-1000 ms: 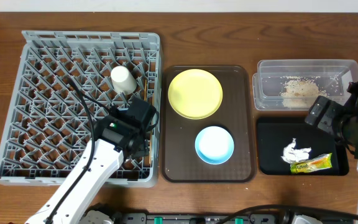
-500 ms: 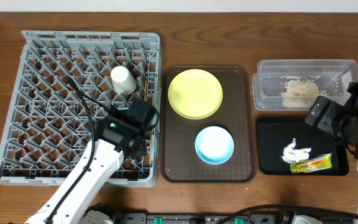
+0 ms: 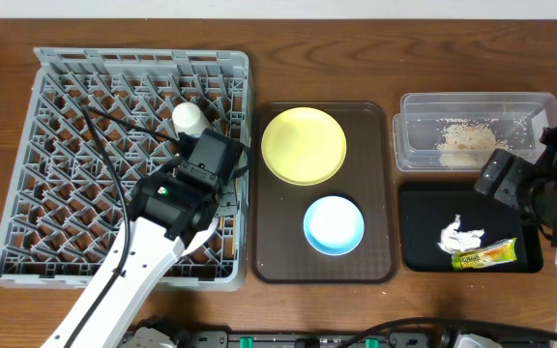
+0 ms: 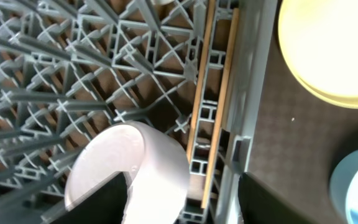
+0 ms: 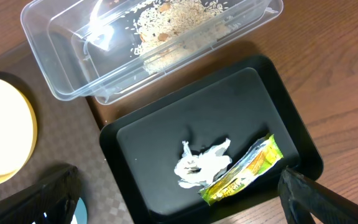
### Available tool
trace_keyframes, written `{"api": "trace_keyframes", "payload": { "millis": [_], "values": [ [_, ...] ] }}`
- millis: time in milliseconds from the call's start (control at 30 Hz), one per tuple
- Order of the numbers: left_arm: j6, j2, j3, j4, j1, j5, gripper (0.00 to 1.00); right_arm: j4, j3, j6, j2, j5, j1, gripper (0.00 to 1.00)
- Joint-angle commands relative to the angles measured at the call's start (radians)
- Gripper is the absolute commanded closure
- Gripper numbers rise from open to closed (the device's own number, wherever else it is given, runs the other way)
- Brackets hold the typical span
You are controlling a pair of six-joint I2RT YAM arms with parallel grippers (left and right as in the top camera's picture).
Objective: Sort waste into correct bins and load items into the dishwasher
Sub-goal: 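Set the pink bowl upside down in the rack and release it, then move the left gripper right to the light-blue bowl rim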
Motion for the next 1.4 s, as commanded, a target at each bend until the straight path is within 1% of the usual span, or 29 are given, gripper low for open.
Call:
{"api": "trace_keyframes", "payload": {
  "millis": [0,67,100,267,467,600,633,767,867,1033,1133,1267,1300,1367],
  "values": [
    [0.019,0.007,0.001,-0.017,-0.002,-0.108,0.63,-0.001,0.012,0.0,-0.003,0.001,-0.007,0.01],
    [-0.03,0.018,-0.014,-0.025,0.001,-0.171,0.74,-0.001,0.012,0.0,-0.003,0.001,-0.007,0.01],
    [-0.056,0.027,-0.025,-0.03,0.002,-0.19,0.76,-0.001,0.012,0.0,-0.003,0.001,-0.007,0.01],
    [-0.115,0.073,-0.079,-0.031,0.006,-0.198,0.76,-0.001,0.012,0.0,-0.003,0.001,-0.007,0.01],
    [-0.134,0.134,-0.092,-0.073,0.006,-0.188,0.76,-0.001,0.012,0.0,-0.003,0.001,-0.007,0.01],
    [-0.129,0.125,-0.092,-0.116,0.006,-0.095,0.76,-0.001,0.012,0.0,-0.003,0.001,-0.007,0.01],
    [-0.11,0.117,-0.091,-0.13,0.006,-0.027,0.76,-0.001,0.012,0.0,-0.003,0.001,-0.007,0.01],
    [-0.048,0.096,-0.089,-0.156,0.006,0.167,0.76,-0.001,0.012,0.0,-0.003,0.001,-0.007,0.01],
    [-0.032,0.082,-0.088,-0.183,0.006,0.275,0.76,-0.001,0.012,0.0,-0.003,0.001,-0.007,0.01],
    [-0.033,0.074,-0.072,-0.274,0.014,0.279,0.75,-0.001,0.012,0.0,-0.003,0.001,-0.007,0.01],
    [-0.032,0.064,-0.043,-0.278,0.029,0.266,0.71,-0.001,0.012,0.0,-0.003,0.001,-0.007,0.01],
    [-0.033,0.031,0.014,-0.219,0.034,0.259,0.51,-0.001,0.012,0.0,-0.002,0.001,-0.007,0.01],
    [-0.033,0.021,0.029,-0.196,0.034,0.256,0.48,-0.001,0.012,0.0,-0.002,0.001,-0.007,0.01],
    [-0.033,0.005,0.046,-0.158,0.034,0.256,0.46,-0.001,0.012,0.0,-0.002,0.001,-0.007,0.01]
  ]
}}
